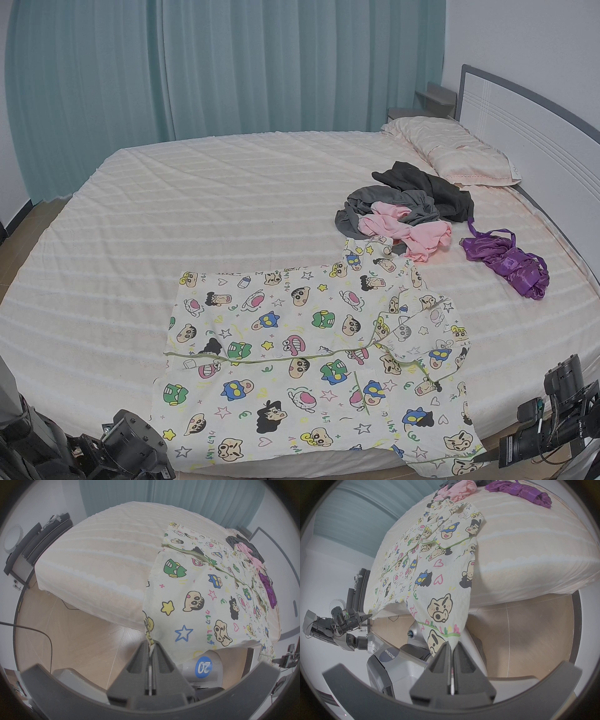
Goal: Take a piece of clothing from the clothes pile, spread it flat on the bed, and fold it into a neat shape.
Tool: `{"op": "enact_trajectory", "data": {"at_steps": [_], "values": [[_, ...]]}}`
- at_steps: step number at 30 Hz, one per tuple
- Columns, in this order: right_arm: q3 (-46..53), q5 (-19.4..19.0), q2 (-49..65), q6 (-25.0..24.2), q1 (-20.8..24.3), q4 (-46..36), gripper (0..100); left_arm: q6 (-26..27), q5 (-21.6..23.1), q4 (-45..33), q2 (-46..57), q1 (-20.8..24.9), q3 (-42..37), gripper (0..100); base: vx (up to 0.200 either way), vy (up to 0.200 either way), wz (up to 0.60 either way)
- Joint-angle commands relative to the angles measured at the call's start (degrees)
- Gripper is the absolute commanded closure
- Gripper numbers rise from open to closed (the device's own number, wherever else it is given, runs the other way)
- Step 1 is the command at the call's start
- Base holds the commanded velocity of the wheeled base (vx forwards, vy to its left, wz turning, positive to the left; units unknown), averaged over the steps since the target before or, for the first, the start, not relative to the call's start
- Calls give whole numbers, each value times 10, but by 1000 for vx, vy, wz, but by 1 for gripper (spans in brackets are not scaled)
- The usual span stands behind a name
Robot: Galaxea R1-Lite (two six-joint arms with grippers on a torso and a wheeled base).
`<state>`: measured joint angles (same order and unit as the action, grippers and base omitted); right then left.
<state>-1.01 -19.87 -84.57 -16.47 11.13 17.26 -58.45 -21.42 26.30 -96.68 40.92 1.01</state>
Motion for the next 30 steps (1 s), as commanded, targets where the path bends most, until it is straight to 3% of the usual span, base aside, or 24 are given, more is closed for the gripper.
{"op": "enact_trajectory", "data": {"at_steps": [1,9,17,24,30], "values": [[10,1,0,0,6,-5,100,-1,-1,-7,0,14,-10,100,0,0,0],[10,1,1,25,10,-40,100,-3,1,-31,4,18,-10,100,0,0,0],[4,-1,22,23,6,-11,100,-7,8,-32,60,9,1,100,0,0,0],[-48,-3,81,19,-34,12,100,-3,16,-37,92,-65,62,100,0,0,0],[-94,-5,74,-20,-34,16,100,-3,32,-36,75,-109,109,100,0,0,0]]}}
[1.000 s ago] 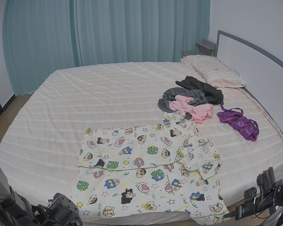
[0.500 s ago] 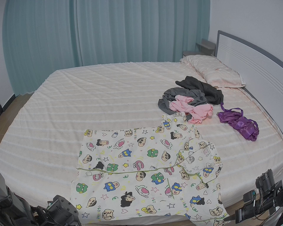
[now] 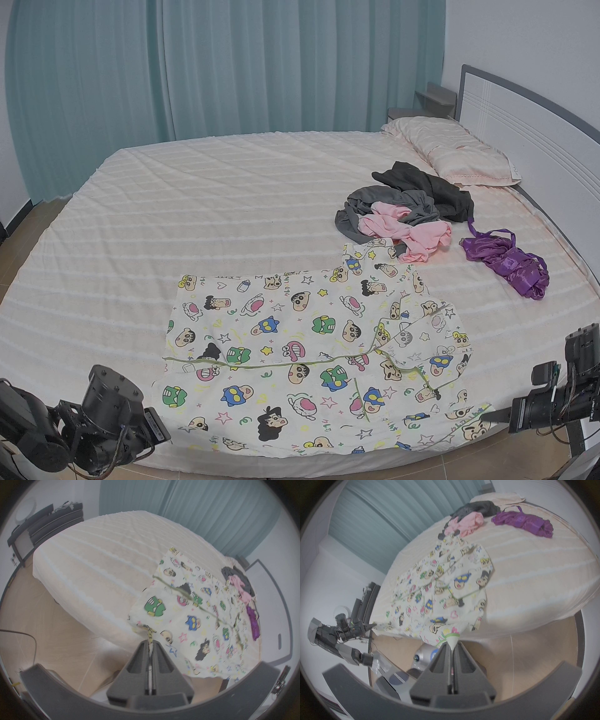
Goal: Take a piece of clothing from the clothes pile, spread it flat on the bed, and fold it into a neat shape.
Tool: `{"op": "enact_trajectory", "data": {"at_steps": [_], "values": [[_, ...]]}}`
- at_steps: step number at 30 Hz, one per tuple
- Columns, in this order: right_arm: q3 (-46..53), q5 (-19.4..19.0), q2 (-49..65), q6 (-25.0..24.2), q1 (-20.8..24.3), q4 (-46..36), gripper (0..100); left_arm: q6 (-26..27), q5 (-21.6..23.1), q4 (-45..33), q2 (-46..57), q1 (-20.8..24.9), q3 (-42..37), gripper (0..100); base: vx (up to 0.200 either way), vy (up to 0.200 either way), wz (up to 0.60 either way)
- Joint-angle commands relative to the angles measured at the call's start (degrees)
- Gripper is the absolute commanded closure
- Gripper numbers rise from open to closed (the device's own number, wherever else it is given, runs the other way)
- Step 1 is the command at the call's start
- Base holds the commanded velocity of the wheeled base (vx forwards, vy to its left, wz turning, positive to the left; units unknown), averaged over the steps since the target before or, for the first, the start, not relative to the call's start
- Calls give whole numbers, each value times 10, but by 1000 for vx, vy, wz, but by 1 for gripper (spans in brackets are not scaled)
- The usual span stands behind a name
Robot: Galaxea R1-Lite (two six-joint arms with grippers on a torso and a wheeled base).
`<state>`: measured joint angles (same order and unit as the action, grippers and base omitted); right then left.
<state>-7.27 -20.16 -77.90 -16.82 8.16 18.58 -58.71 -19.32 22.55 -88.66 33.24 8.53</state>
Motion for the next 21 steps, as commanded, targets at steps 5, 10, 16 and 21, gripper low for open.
{"op": "enact_trajectory", "data": {"at_steps": [5,10,16,21], "values": [[-64,-2,-13,-23,-6,4,100,-2,52,0,-12,-57,57,100,0,0,0],[-102,-2,-59,-52,-6,5,100,-3,84,0,-35,-103,84,100,0,0,0],[-145,-3,-93,-55,-18,5,100,-3,114,-7,-46,-150,112,100,0,0,0],[-173,-3,-117,-66,-24,6,100,-5,160,-61,-52,-187,161,100,0,0,0]]}}
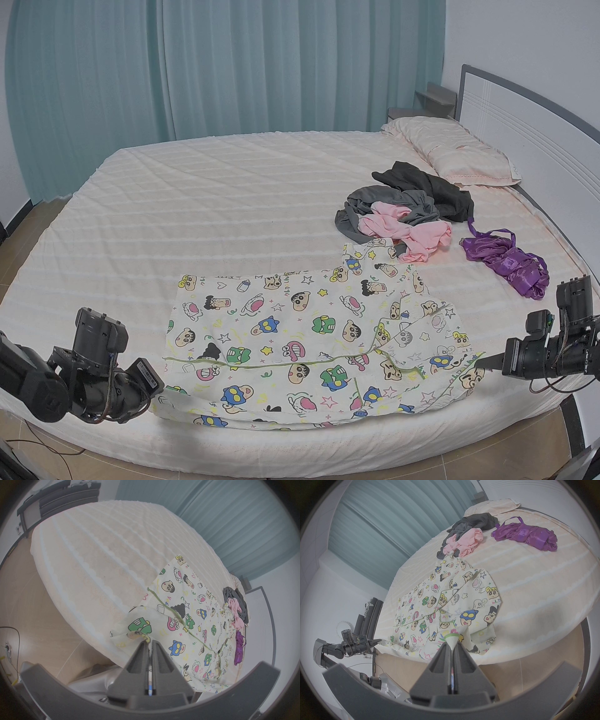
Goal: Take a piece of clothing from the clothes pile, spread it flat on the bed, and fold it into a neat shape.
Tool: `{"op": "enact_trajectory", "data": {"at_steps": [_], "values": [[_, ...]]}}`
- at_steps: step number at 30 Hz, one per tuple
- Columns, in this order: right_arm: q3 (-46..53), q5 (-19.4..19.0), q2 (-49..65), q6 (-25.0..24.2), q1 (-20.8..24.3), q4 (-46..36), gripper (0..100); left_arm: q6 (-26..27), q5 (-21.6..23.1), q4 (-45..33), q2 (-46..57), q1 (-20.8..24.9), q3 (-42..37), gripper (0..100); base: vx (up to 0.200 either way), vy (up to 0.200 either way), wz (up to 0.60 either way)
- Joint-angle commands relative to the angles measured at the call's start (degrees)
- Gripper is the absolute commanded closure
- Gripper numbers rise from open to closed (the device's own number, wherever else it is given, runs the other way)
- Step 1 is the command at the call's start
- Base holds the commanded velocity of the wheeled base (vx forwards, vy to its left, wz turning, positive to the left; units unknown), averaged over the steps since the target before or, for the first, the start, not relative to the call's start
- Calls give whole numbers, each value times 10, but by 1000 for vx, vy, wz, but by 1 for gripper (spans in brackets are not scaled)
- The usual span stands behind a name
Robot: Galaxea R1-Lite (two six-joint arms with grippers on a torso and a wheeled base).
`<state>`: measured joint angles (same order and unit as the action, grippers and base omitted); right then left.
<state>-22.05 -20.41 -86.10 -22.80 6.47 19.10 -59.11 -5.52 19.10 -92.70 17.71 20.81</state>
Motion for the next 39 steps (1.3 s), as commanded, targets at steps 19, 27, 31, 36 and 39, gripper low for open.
{"op": "enact_trajectory", "data": {"at_steps": [19,27,31,36,39], "values": [[-89,5,-164,-77,-20,127,100,-86,54,-46,-124,-68,165,100,0,0,0],[-103,5,-186,-89,-17,146,100,-94,54,-47,-139,-73,210,100,0,0,0],[-126,6,-195,-106,-15,146,100,-100,53,-68,-170,-87,241,100,0,0,0],[-149,7,-211,-117,-14,146,100,-100,53,-73,-207,-92,256,100,0,0,0],[-164,10,-221,-135,-14,146,100,-101,53,-73,-220,-94,262,100,0,0,0]]}}
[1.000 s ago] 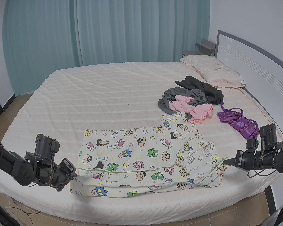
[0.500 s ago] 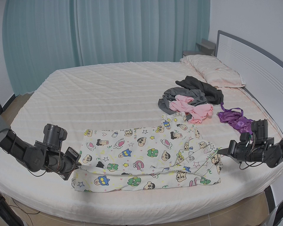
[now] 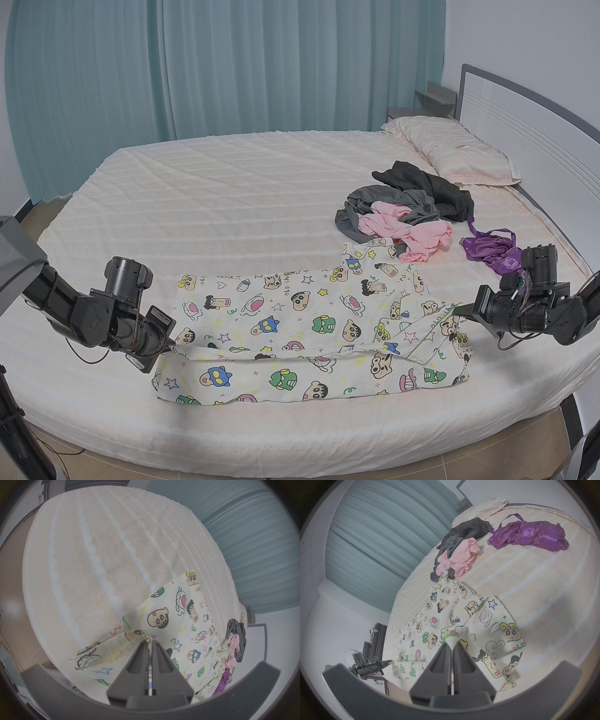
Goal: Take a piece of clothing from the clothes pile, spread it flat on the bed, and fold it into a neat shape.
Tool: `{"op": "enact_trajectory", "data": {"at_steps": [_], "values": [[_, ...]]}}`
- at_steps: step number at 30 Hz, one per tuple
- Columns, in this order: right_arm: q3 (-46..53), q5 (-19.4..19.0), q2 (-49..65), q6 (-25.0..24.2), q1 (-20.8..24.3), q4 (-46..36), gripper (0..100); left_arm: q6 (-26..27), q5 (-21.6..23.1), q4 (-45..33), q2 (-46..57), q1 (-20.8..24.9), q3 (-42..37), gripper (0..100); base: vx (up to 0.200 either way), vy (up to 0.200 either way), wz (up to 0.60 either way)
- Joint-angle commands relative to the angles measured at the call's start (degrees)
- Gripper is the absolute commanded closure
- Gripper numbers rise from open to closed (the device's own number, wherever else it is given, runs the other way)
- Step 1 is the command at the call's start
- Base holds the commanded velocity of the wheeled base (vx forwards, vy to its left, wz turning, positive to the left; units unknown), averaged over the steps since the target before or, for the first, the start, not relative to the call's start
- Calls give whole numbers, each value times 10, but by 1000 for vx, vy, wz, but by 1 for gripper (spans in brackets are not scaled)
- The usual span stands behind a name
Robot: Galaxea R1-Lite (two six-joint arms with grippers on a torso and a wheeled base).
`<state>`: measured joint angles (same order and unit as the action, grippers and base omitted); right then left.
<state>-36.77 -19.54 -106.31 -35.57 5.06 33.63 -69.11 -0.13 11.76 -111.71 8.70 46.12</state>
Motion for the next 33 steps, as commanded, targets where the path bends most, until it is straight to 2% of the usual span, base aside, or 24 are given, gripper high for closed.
{"op": "enact_trajectory", "data": {"at_steps": [1,16,17,24,26,30,33], "values": [[-23,1,-25,-16,0,0,100,-1,0,0,-34,-6,13,100,0,0,0],[-59,0,-76,-53,-4,1,100,-3,12,2,-48,-8,40,100,0,0,0],[-60,0,-79,-55,-5,0,0,-6,12,3,-49,-8,41,0,0,0,0],[-57,7,-80,-78,-6,1,0,-22,19,4,-41,-21,39,0,0,0,0],[-53,21,-68,-108,-5,0,0,-22,29,2,-30,-32,35,0,0,0,0],[-50,53,-39,-209,12,-1,0,-22,71,2,19,-61,12,0,0,0,0],[-41,64,-35,-240,31,0,0,-22,83,3,48,-72,-5,0,0,0,0]]}}
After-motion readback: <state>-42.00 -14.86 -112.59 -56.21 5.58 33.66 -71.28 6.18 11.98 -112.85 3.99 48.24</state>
